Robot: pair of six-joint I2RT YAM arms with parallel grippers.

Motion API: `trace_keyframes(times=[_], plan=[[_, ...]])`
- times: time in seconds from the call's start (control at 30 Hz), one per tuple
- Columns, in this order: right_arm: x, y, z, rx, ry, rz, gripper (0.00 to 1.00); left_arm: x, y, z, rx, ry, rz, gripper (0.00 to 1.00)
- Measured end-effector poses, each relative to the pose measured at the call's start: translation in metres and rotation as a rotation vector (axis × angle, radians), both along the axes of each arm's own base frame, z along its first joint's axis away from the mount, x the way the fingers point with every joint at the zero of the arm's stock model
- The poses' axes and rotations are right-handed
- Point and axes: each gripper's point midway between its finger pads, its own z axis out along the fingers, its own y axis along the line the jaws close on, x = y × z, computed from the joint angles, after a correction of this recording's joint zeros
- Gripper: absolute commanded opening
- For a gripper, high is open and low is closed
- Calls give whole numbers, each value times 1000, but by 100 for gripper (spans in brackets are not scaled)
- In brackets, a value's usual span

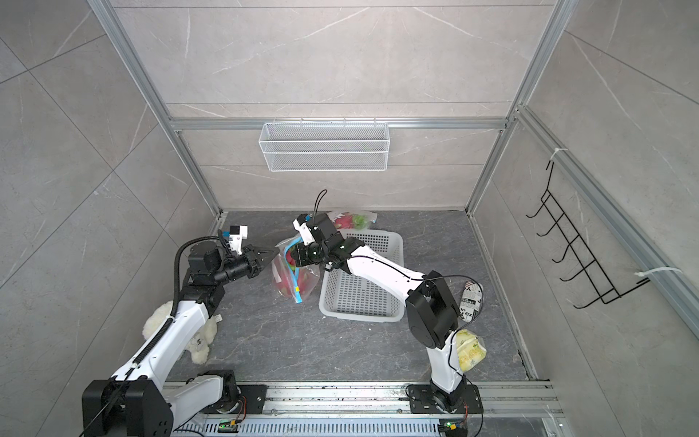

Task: Open the zip-top bag and take out the dragon fruit
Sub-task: Pick up the dragon fruit from the zipper food storage bag.

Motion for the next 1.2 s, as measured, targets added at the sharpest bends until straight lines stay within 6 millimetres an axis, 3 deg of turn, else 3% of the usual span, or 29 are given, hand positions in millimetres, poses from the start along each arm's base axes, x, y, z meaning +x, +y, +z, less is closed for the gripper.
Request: trace_keyframes(times=[0.17, 0.37, 0.7, 0.93, 1.07, 1.2], plan=[[13, -13, -2, -81, -30, -81, 26, -2, -6, 1, 2, -9, -13, 0], [5, -20, -12, -133, 7, -68, 45, -1, -14, -1, 11, -11, -18, 0], [-11, -28, -37, -189, 89, -33, 51, 4, -26, -15, 29, 25, -23, 0], [-2, -15, -62, -216, 126, -17, 53, 7, -25, -13, 33, 7, -3, 0], [6, -3, -74, -219, 138, -4, 44, 8, -24, -13, 36, 8, 5, 0], [4, 2, -81, -216, 158, 14, 11, 9, -23, -14, 41, 8, 18, 0]])
